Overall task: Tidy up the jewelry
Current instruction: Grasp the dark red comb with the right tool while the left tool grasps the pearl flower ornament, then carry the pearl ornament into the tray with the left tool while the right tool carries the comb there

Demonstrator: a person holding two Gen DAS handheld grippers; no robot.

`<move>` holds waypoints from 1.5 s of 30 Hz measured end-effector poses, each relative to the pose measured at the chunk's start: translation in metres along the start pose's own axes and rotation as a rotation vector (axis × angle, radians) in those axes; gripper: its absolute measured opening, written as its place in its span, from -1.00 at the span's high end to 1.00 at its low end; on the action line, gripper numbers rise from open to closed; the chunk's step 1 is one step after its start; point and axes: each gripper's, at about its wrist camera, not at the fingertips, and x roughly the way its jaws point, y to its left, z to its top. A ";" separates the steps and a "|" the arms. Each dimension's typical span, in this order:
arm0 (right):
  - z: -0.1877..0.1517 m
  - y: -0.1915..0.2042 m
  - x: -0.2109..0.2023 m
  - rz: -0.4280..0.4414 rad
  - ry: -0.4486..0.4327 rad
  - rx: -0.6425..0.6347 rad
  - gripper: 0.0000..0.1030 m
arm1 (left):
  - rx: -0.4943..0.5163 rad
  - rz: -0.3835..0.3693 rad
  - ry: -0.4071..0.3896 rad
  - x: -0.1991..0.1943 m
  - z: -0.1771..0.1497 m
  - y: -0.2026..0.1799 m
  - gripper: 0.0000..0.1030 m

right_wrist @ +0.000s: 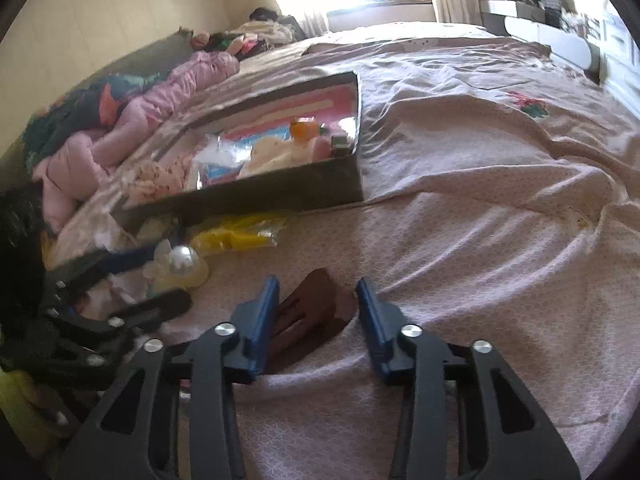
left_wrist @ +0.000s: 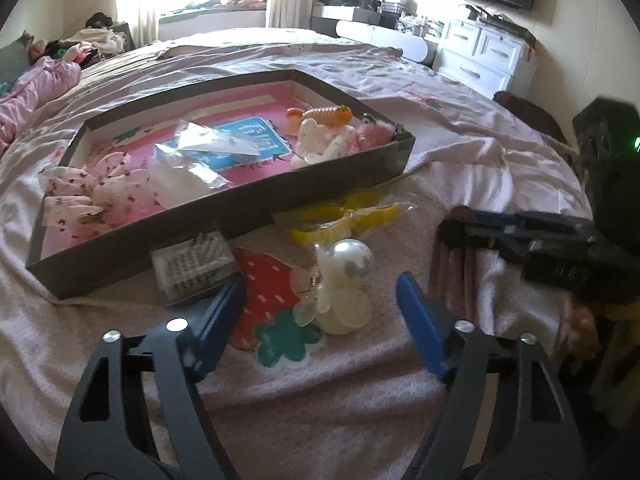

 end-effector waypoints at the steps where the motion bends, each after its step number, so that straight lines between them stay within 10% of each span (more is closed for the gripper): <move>1: 0.000 -0.002 -0.003 0.006 -0.006 0.008 0.55 | 0.000 -0.001 0.004 0.002 0.000 0.000 -0.23; 7: 0.001 0.004 -0.009 0.017 -0.032 -0.015 0.80 | -0.015 -0.003 0.015 0.008 0.003 0.002 0.40; 27: 0.023 0.029 -0.049 -0.064 -0.159 -0.131 0.88 | -0.085 -0.020 -0.090 -0.042 0.010 0.018 0.40; 45: 0.096 0.091 -0.051 -0.020 -0.289 -0.259 0.89 | -0.242 0.127 -0.229 -0.087 0.043 0.098 0.40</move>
